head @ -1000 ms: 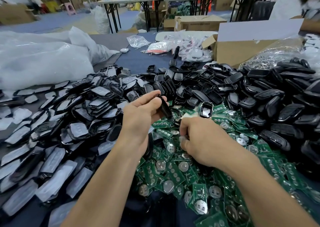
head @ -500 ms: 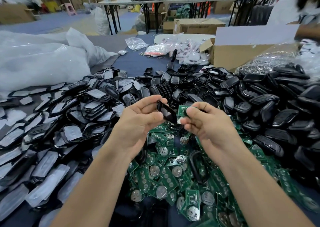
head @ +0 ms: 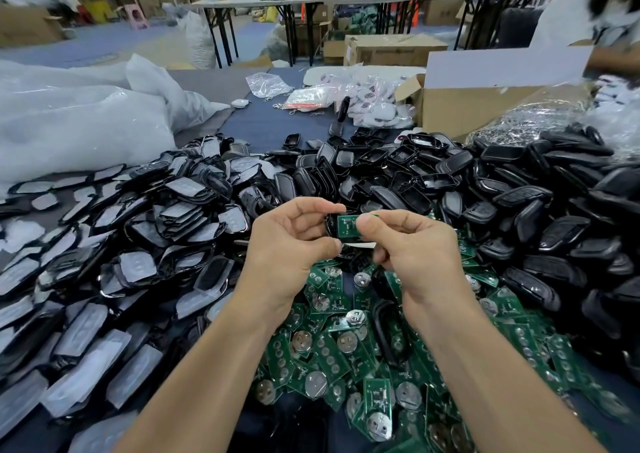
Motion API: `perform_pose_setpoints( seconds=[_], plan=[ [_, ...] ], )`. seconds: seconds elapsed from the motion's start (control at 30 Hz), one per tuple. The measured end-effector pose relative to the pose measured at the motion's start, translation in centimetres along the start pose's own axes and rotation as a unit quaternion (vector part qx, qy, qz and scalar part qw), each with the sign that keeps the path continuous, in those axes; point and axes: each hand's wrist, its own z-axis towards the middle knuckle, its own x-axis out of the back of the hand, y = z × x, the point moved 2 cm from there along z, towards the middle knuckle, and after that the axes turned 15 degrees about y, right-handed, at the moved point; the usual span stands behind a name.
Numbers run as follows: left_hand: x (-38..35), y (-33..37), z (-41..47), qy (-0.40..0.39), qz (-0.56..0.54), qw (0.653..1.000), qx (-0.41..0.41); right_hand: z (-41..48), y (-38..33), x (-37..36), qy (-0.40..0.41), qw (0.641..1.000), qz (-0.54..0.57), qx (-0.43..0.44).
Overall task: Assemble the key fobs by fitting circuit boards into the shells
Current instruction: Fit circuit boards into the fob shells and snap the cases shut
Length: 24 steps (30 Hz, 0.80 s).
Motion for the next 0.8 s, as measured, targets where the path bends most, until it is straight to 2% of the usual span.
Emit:
perform_pose_setpoints(
  seconds=[0.17,0.33,0.5,0.8],
  plan=[
    [0.0,0.0,0.0,0.007,0.020,1.000,0.005,0.0,-0.6,0.4,0.016,1.000,0.004,0.016],
    [0.2,-0.2,0.1,0.010,0.002,1.000,0.018,-0.2,-0.9,0.0,-0.029,0.998,0.046,0.029],
    [0.2,-0.3,0.0,0.016,-0.021,0.999,0.027,-0.3,-0.5,-0.1,-0.057,0.994,-0.015,0.095],
    [0.2,-0.3,-0.1,0.010,-0.052,0.998,0.026,-0.2,0.1,0.1,0.008,0.974,-0.087,0.208]
  ],
)
